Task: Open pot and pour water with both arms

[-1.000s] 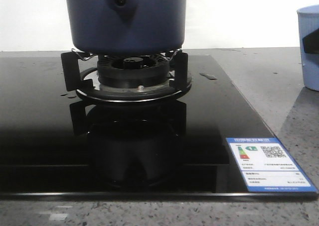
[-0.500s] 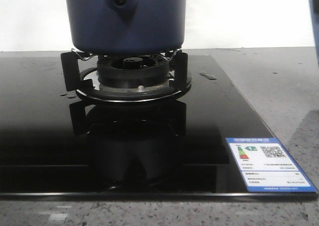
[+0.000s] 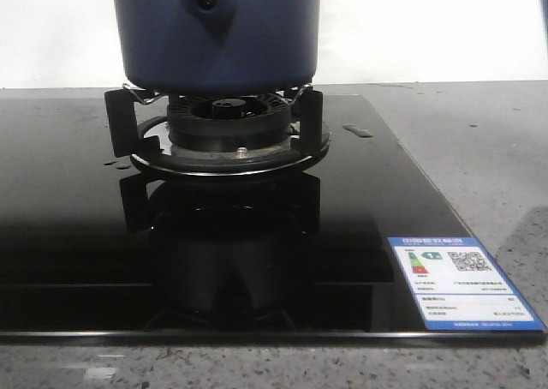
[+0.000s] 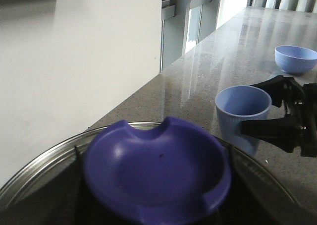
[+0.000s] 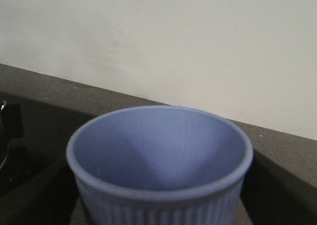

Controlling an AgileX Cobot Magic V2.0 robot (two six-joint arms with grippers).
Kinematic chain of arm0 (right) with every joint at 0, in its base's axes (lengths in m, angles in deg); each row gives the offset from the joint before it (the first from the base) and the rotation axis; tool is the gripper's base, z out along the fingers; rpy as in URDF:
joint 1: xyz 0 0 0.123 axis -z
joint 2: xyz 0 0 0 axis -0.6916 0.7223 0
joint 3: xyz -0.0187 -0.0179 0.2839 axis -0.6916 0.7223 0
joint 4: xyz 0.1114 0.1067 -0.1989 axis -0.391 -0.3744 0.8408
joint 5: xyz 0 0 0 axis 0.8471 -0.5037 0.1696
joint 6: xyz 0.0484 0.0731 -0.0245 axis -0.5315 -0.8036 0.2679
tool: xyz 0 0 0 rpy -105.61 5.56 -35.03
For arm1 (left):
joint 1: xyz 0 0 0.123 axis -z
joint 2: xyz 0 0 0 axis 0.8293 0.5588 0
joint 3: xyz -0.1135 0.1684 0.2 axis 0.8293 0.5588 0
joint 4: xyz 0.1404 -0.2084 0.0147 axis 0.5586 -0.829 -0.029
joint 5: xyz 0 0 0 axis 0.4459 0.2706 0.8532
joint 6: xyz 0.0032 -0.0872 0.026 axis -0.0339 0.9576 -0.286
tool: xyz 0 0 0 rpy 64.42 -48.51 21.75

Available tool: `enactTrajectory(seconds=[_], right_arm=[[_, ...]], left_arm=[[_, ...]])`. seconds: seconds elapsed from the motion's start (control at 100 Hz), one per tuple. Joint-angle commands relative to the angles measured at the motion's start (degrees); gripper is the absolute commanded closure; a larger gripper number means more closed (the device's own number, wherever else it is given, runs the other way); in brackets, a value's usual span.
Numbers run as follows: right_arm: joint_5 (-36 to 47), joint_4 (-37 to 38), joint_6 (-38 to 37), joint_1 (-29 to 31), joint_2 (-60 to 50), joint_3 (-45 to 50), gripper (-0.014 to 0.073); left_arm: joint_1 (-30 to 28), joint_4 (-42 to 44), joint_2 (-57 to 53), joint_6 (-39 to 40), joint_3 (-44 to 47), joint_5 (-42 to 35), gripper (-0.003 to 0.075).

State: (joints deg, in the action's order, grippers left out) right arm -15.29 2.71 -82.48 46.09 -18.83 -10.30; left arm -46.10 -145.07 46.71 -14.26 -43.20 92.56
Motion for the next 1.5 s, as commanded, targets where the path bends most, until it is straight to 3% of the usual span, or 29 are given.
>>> enactTrajectory(seconds=[0.0,0.24,0.53,0.7,0.82,1.04,1.49], right_arm=[[12.0,-1.8,-0.1,0.5,2.8,-1.5,0.0041],[15.3,-8.5,-0.1,0.5,11.6,-1.5,0.0041],[15.0,-8.6,-2.1,0.5,13.6,-1.5,0.0039],[10.0,-8.6,-2.2,0.5,13.6,-1.5,-0.0064],[10.7,-8.6,-2.2,0.5,13.4,-1.5,-0.0062],[13.2,-8.5,-2.2,0.5,7.7,-1.5,-0.0062],[0.3,-6.3,-2.2,0.3,-12.5,-1.5,-0.0062]], left_arm=[[0.5,-6.2,-2.2,0.0,-1.8,1.8,0.0408],[0.5,-6.2,-2.2,0.0,-1.8,1.9,0.0408],[0.5,-6.2,-2.2,0.0,-1.8,1.9,0.0408],[0.5,-6.2,-2.2,0.0,-1.8,1.9,0.0408],[0.5,-6.2,-2.2,0.0,-1.8,1.9,0.0408],[0.5,-6.2,-2.2,0.0,-1.8,1.9,0.0408],[0.5,-6.2,-1.4,-3.6,-1.8,0.2,0.0408]])
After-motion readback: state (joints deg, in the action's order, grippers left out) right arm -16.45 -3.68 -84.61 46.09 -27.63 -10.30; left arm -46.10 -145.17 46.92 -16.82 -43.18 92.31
